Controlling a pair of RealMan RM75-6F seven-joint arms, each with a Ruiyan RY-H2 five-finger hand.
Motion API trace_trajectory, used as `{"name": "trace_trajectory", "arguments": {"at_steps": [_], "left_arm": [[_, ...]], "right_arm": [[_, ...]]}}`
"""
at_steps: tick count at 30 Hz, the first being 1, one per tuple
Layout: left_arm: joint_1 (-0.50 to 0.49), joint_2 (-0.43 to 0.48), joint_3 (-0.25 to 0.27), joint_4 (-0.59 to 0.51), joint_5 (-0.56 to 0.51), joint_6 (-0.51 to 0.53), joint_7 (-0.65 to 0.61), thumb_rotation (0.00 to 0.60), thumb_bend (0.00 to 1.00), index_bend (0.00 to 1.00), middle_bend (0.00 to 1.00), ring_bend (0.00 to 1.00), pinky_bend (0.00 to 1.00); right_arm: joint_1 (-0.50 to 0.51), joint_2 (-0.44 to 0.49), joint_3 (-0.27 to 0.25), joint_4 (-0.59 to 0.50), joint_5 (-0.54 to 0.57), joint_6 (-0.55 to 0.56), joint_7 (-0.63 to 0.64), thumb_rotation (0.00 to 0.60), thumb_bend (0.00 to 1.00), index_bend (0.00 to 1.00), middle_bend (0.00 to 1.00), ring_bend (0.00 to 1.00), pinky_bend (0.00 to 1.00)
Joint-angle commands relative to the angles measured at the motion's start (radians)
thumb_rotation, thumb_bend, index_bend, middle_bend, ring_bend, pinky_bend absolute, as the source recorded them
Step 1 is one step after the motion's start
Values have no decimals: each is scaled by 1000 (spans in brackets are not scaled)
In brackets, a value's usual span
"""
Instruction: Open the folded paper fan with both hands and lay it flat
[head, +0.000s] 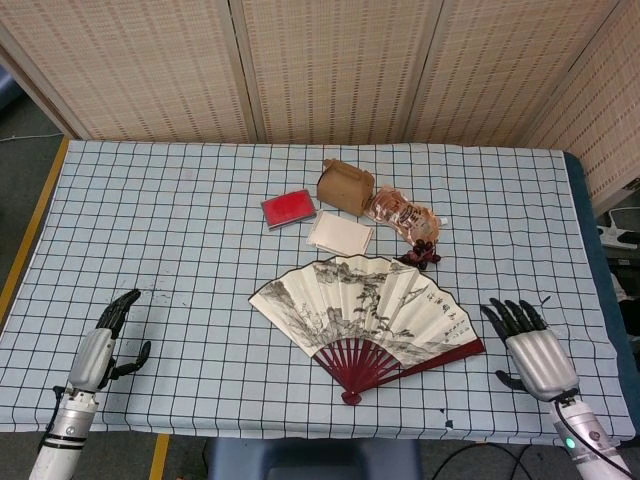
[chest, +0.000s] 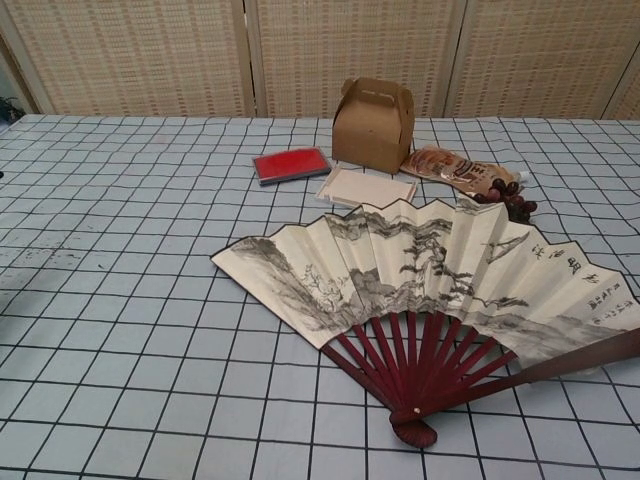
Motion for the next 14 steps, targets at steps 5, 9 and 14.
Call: {"name": "trace_trajectory", "arguments": {"at_steps": [5, 9, 14], "left_arm": [[66, 197, 26, -210, 51, 126, 365, 600, 429, 0, 0, 0, 59], [84, 214, 17, -231, 64, 173, 433, 600, 428, 0, 0, 0, 59], [83, 241, 32, -273, 18, 100, 480, 600, 420, 0, 0, 0, 59]], "right_arm": [[-164, 68, 0, -74, -46, 223, -23, 600, 107, 0, 0, 0, 0], [-179, 89, -3, -76, -50, 233, -30, 600, 107, 0, 0, 0, 0], [-185, 101, 31, -64, -12, 221, -7, 600, 106, 0, 0, 0, 0]]}}
